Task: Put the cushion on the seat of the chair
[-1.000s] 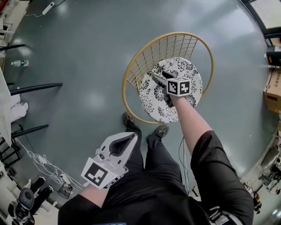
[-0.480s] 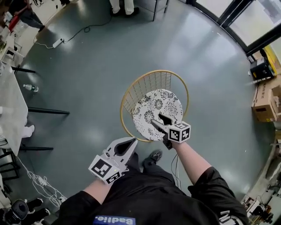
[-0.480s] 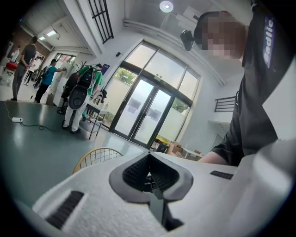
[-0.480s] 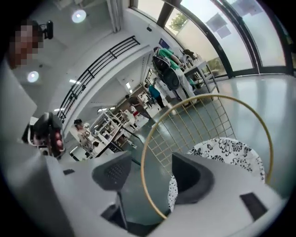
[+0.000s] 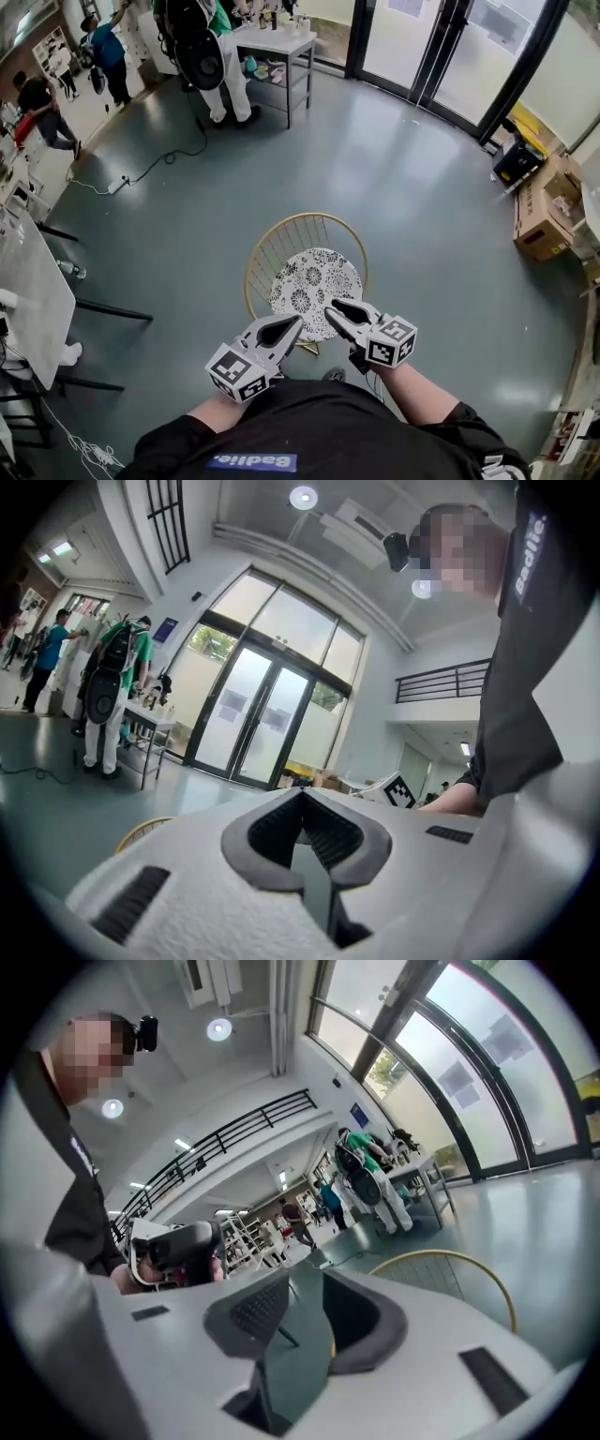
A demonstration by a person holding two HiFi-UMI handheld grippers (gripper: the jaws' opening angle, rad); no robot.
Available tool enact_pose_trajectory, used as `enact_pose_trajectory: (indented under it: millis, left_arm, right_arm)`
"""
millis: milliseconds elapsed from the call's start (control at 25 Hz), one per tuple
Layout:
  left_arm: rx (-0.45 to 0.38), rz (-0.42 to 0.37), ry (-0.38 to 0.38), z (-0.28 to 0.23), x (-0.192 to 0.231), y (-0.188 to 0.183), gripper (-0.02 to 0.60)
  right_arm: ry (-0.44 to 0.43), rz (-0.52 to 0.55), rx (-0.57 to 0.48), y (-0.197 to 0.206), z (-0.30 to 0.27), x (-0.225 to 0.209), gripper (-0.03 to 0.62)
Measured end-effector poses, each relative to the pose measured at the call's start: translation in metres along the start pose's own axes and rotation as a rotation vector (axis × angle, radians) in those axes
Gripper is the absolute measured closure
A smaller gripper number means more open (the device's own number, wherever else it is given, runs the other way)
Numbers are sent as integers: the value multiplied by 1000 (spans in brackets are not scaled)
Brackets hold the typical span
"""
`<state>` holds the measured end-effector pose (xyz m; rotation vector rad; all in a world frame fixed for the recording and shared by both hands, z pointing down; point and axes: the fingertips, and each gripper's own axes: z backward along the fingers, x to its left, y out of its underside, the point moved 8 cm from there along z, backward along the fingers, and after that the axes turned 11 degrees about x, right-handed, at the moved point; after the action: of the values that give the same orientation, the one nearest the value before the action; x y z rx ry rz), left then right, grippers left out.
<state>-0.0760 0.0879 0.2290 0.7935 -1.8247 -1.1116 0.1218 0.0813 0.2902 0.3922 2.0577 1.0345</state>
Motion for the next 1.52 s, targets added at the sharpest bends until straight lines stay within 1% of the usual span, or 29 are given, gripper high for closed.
enact_pose_trajectory:
  millis: [160, 280, 440, 680, 800, 960, 1080, 1360, 1520]
  left_arm:
    - [6, -64, 63, -4, -21, -20, 568]
    - [15, -93, 99, -6, -35, -30, 568]
    - [33, -122, 149, -11, -47, -34, 568]
    - [66, -140, 194, -21, -61, -21, 568]
    - [71, -158, 215, -23, -70, -19, 568]
    - [71, -161, 227, -23, -76, -14, 568]
    - [70, -161, 230, -25, -81, -10, 568]
    - [72, -158, 232, -27, -85, -19, 568]
    - [67, -158, 226, -22, -86, -11, 568]
  right_arm:
    - [7, 38, -83, -14, 34, 33, 521]
    - [16, 77, -141, -22, 56, 54, 541]
    - [42, 135, -184, -23, 75, 73, 551]
    - [69, 144, -208, -4, 82, 79, 556]
    - [84, 179, -211, -4, 89, 87, 557]
    - [107, 223, -217, 3, 92, 93, 560]
    - [107, 227, -214, 9, 96, 93, 562]
    - [100, 221, -197, 2, 99, 95, 563]
    - [92, 226, -198, 10, 96, 98, 563]
